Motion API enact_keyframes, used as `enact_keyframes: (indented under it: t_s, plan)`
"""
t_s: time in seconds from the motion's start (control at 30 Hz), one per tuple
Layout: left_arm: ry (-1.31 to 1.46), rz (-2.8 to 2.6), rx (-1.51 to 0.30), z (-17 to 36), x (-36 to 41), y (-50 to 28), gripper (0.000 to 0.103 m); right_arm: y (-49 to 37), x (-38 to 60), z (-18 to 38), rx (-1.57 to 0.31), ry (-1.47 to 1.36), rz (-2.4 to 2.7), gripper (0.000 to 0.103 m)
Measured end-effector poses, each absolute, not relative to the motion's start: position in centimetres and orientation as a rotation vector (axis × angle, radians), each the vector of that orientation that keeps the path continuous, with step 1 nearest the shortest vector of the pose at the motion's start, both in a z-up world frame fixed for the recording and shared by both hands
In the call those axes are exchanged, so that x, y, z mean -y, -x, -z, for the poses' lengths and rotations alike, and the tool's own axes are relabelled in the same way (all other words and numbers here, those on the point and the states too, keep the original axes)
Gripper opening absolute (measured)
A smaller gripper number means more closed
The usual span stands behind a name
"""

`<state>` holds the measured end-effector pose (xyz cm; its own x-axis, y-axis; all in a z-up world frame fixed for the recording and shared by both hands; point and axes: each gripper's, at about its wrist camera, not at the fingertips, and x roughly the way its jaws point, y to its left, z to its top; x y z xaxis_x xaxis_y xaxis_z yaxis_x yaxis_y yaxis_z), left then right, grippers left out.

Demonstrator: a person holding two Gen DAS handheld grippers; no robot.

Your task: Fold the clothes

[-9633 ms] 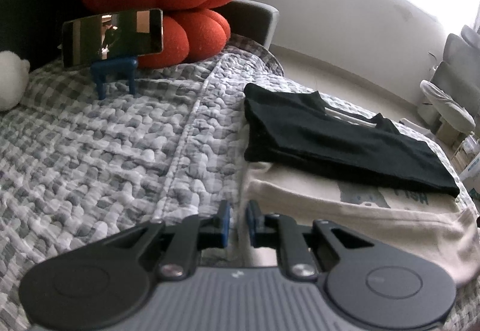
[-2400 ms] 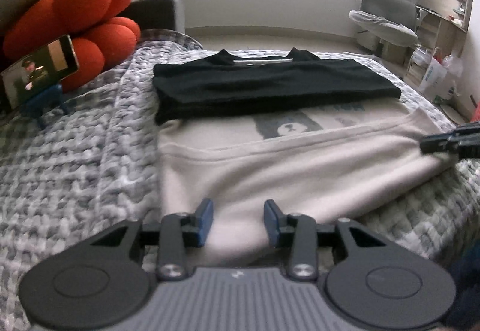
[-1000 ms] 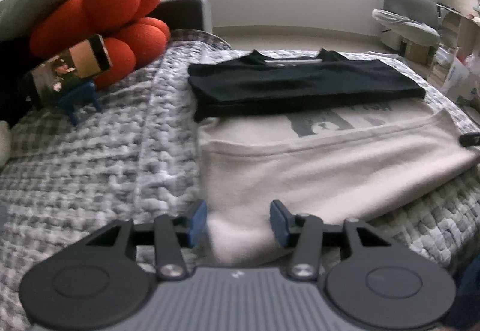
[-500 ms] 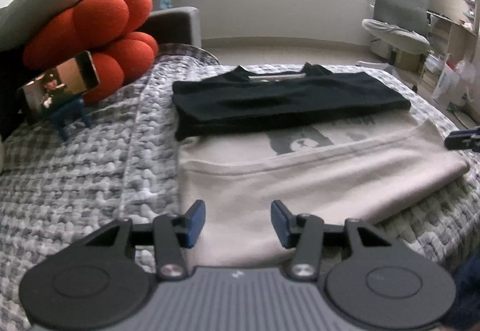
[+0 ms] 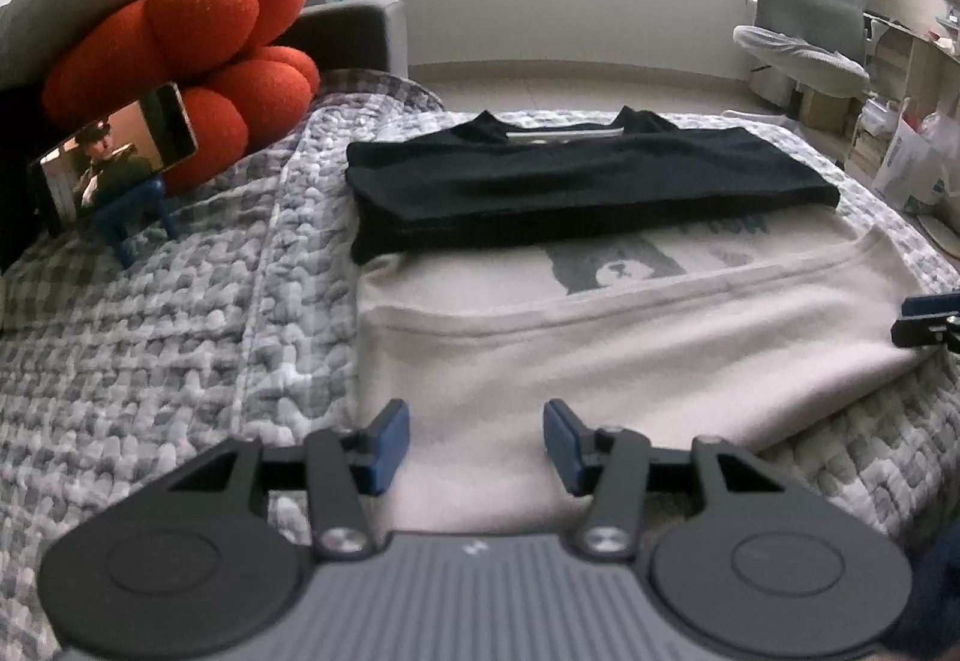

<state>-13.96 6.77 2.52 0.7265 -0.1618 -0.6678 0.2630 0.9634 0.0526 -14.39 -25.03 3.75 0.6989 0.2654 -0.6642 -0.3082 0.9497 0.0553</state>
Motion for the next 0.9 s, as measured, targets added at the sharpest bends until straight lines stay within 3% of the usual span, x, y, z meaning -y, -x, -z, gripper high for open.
enact_keyframes:
  t_s: [0.63, 0.9]
  plan:
    - [-0.129, 0.21, -0.714, -1.6, -6.7, 11.2, 0.051, 9.4, 28.3, -3.2, -0.682, -0.146, -0.18, 0.039]
    - [-0.129, 0.202, -0.721, -2.5, -6.8, 11.3, 0.052, 10.6, 26.7, -4.1, -0.678, -0.023, -0.21, 0.041]
